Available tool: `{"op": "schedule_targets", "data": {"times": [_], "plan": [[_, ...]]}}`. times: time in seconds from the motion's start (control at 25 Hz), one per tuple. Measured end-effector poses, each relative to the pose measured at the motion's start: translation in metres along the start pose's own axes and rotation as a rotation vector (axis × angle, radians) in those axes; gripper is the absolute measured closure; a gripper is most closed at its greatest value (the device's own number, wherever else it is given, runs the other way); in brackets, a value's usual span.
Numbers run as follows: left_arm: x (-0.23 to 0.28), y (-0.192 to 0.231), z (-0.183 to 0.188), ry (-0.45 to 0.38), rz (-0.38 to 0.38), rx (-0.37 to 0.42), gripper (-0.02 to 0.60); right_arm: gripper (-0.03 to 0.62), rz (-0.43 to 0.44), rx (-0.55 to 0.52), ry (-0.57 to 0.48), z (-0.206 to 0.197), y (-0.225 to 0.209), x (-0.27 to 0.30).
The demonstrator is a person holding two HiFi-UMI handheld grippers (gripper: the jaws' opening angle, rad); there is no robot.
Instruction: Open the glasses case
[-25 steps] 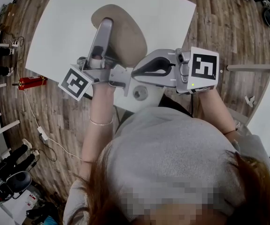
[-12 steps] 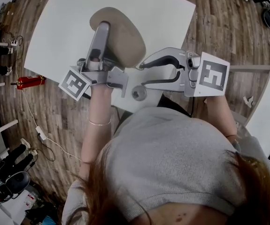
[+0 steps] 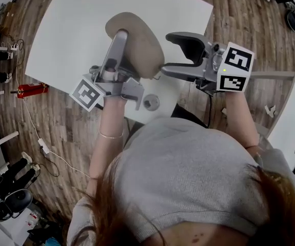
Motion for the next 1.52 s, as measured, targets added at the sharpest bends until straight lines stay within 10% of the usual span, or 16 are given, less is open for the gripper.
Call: {"op": "schedule_targets", "data": {"times": [0.6,0.96,1.52], "plan": [[-0.006,0.046,-0.037,0.144,0.174,0.073,0.276,0.238,-0.063,0.322,0.243,-0.062,-0.016,0.031],[-0.042,0.072,-0.039,0.213,0.530,0.449,0.268,0.245,-0.165,0.426,0.264,-0.121,-0.022,0.053],[-0.044,0.081,-0.052,0.356,0.780,0.689,0.344,0.240,-0.280,0.326,0.503,-0.142,-0.018,0.073]]}}
Point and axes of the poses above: the fingertips, and each gripper's own axes: x forward along the fingers, y to its left, z out of its top, the point moved 9 cm from there along -x, backward along the fingers, and after that the axes turned 3 degrees about y, right-handed, at the moved point
